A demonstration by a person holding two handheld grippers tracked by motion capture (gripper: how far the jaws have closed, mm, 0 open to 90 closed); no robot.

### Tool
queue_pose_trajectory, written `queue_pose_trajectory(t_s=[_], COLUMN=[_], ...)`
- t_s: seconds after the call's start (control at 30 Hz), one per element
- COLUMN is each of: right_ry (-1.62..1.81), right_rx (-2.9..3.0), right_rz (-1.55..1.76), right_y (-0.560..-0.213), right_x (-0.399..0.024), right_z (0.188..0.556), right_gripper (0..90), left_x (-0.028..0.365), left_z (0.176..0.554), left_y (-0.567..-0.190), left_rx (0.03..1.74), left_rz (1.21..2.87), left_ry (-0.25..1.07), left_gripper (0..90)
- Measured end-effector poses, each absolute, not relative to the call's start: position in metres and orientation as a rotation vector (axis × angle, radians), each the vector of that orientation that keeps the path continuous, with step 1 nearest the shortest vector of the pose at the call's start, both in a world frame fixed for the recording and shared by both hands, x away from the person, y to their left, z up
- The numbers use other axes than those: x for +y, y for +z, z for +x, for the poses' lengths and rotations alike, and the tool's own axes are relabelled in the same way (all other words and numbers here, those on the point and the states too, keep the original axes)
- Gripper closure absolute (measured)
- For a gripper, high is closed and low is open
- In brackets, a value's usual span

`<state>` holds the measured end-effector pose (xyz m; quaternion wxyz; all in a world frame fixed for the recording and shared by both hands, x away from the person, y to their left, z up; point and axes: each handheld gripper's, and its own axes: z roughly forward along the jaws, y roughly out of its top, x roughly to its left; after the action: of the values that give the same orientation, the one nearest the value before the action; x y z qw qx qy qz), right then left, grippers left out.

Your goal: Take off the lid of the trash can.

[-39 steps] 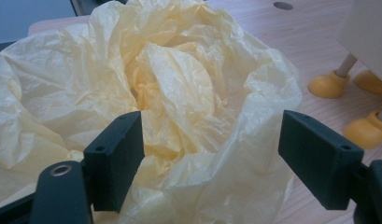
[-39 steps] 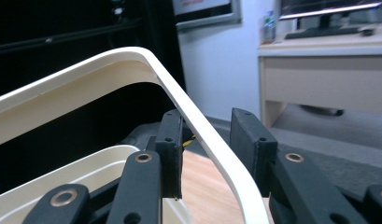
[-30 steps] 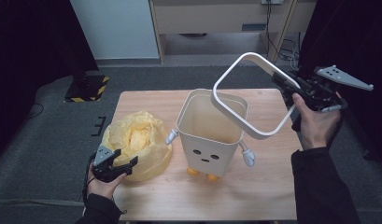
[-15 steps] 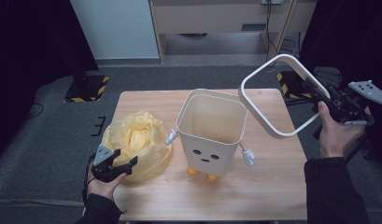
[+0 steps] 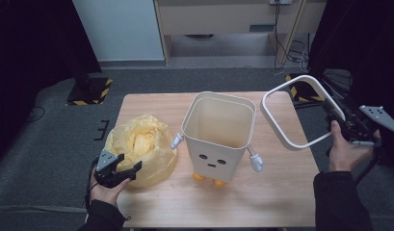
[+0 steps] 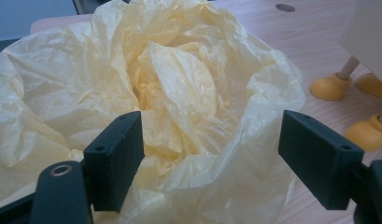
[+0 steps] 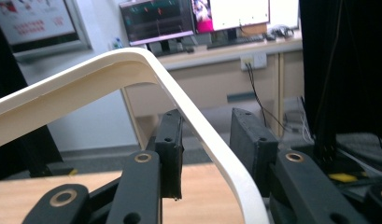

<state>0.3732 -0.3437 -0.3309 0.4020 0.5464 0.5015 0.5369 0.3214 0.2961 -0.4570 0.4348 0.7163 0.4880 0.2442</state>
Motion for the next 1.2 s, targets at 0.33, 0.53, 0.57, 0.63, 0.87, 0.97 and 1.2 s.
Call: queue_pose_trajectory(t_s=[0.33,0.53,0.57,0.63,0.87,0.97,1.2], right_ry=[1.310,1.242,1.231,1.220,1.198,1.145,1.023], right_rx=[1.373,1.475,1.496,1.522,1.610,1.662,1.734], right_rz=[1.449,1.502,1.513,1.540,1.635,1.658,1.676], right_y=[-0.389,-0.421,-0.426,-0.434,-0.464,-0.476,-0.494], right_x=[-0.336,-0.325,-0.324,-0.324,-0.325,-0.327,-0.324], right_z=[0.385,0.395,0.396,0.399,0.404,0.404,0.401], right_gripper=[64.9,64.8,64.7,64.6,64.6,64.4,62.1], left_x=[0.296,0.296,0.296,0.296,0.296,0.297,0.296], left_z=[0.322,0.321,0.321,0.321,0.321,0.320,0.320], left_y=[-0.457,-0.457,-0.457,-0.457,-0.457,-0.456,-0.456], left_rx=[1.217,1.216,1.216,1.214,1.215,1.217,1.211], left_rz=[1.784,1.784,1.783,1.783,1.787,1.788,1.793], left_ry=[0.610,0.609,0.609,0.610,0.612,0.614,0.619], left_gripper=[21.7,21.7,21.7,21.7,21.7,21.7,21.7])
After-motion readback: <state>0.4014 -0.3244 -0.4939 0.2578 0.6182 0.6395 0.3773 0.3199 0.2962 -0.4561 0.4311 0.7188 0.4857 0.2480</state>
